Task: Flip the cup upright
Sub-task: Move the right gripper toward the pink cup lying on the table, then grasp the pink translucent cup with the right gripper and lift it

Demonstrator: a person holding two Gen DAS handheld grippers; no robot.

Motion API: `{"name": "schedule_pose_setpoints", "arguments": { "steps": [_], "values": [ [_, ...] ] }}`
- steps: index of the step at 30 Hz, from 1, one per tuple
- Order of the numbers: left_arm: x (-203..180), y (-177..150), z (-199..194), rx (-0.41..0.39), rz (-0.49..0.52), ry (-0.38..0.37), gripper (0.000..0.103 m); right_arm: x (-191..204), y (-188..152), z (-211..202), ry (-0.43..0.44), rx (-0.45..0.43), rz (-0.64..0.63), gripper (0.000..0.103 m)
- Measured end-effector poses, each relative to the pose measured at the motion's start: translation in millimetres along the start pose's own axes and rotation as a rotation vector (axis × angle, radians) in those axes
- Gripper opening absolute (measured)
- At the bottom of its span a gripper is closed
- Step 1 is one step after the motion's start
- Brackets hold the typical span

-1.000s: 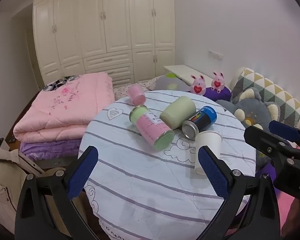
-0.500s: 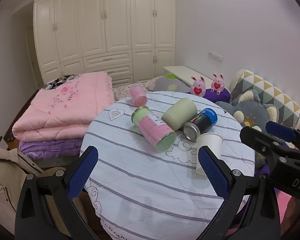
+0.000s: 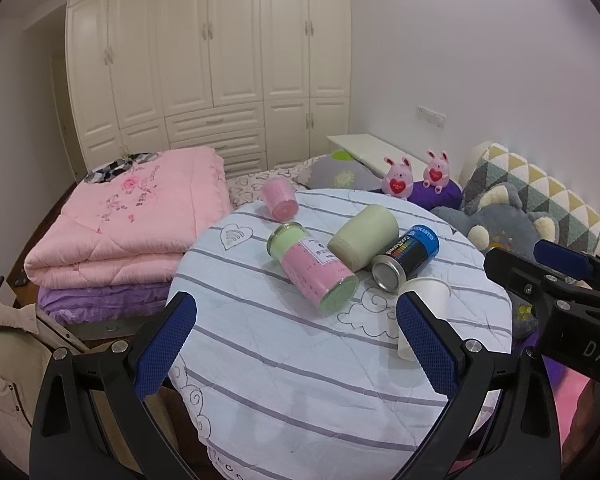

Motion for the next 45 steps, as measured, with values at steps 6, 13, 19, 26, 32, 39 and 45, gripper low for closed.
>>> {"name": "schedule_pose_setpoints", "arguments": {
  "steps": [6,13,19,26,32,39,45],
  "values": [
    [5.0,5.1,6.2,0.000,0.005,0.007,0.101,1.7,8.1,11.5,-0.001,0.014,-0.010,0.079],
    [14.9,16.1,23.2,0.013,-0.008,0.019,0.101,6.8,17.0,25.8,0.005,0.024,-0.026,0.079],
    [20.3,22.9,33.4,0.015,-0.020,0.018,0.101,9.7,24.1,34.8,0.010,0.032,-0.027,0.079],
    [21.1,30.9,45.0,0.012,-0.030,-0.002,0.101,10.2,34.7,44.7,0.010,0.030,-0.032,0.079],
    [22.8,47.3,51.1,-0.036,-0.057,-0.029,0.101,16.3,55.6,49.8,-0.007,-0.028,-0.060,0.079],
    [35.2,69.4,63.5,-0.082,-0.097,-0.045,0.101,26.3,87.4,60.8,-0.033,-0.147,-0.111,0.079],
    [47.8,76.3,89.8,-0.056,-0.106,-0.017,0.101,31.3,97.5,88.2,-0.030,-0.129,-0.136,0.079]
  ]
}}
Point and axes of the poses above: each gripper's, at about its wrist camera, not at the fingertips, and z roughly the way its jaws point, x to its left, y to its top, the point moved 10 cm from there along z, roughly the way its jaws point, and after that the axes turned 11 degrees about -z, right-handed, at the moved point
